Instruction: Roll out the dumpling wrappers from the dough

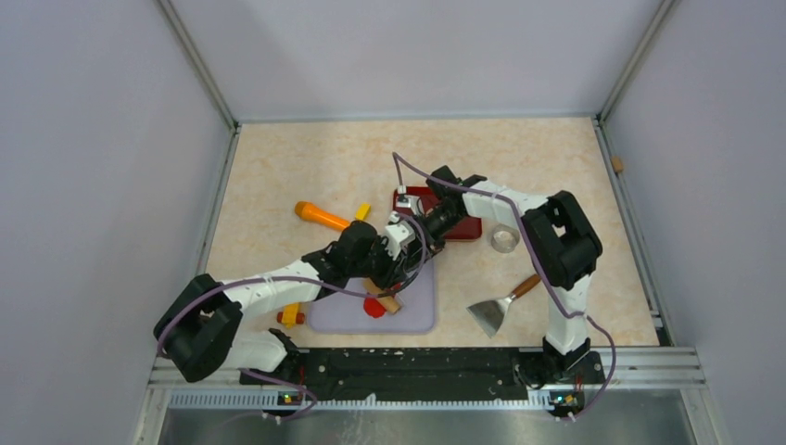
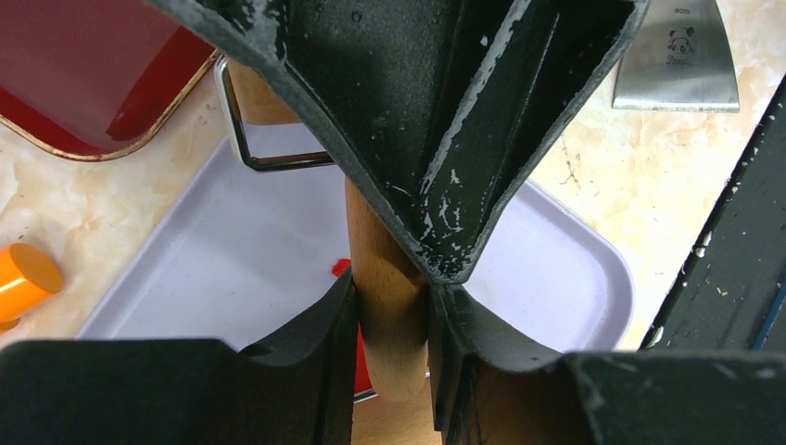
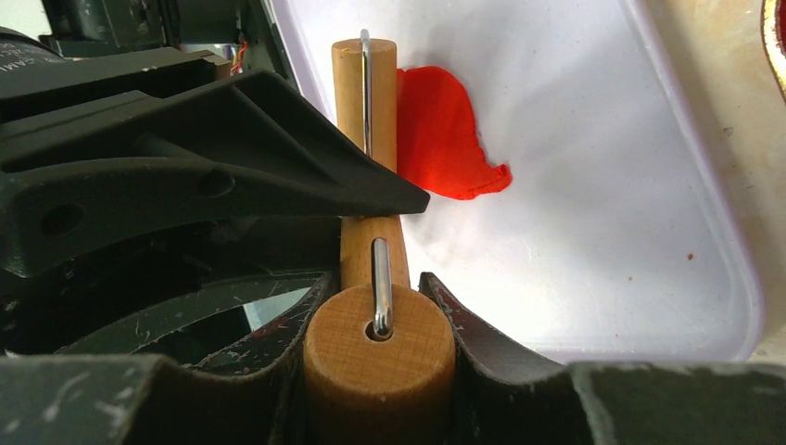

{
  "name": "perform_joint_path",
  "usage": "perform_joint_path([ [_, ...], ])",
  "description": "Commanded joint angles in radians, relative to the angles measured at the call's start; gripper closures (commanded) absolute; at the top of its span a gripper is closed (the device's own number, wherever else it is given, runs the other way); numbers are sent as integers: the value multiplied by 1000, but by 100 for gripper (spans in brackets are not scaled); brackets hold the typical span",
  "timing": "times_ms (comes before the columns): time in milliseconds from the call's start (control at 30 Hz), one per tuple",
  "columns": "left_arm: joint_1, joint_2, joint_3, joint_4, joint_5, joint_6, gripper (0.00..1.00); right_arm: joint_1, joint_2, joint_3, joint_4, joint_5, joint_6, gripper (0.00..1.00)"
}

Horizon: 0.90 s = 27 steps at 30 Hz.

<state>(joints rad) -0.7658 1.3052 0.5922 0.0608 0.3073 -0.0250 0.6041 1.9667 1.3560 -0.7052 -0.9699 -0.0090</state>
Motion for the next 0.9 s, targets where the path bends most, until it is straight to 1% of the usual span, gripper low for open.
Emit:
perform_joint_path([
  [0, -6, 12, 8, 102, 29, -18, 100, -5, 12, 32, 8, 48, -55, 100],
  [100, -4, 51, 17, 90, -15, -62, 100, -6, 27, 34, 4, 68, -60, 100],
  [267, 23, 82, -7, 95, -12, -101, 100, 1, 53, 13, 37, 123, -29, 100],
  [567, 53, 15, -45, -12, -8, -179, 100, 73, 91, 3, 79, 118, 1, 100],
  [700, 98, -7, -90, -20, -19, -226, 100, 102, 102, -9, 117, 127, 43, 100],
  [767, 140, -13, -115, -16, -18, -245, 100, 111, 106, -12, 132, 134, 53, 100],
  [867, 174, -10, -115, -15, -17, -272, 100, 124, 113, -15, 150, 141, 63, 100],
])
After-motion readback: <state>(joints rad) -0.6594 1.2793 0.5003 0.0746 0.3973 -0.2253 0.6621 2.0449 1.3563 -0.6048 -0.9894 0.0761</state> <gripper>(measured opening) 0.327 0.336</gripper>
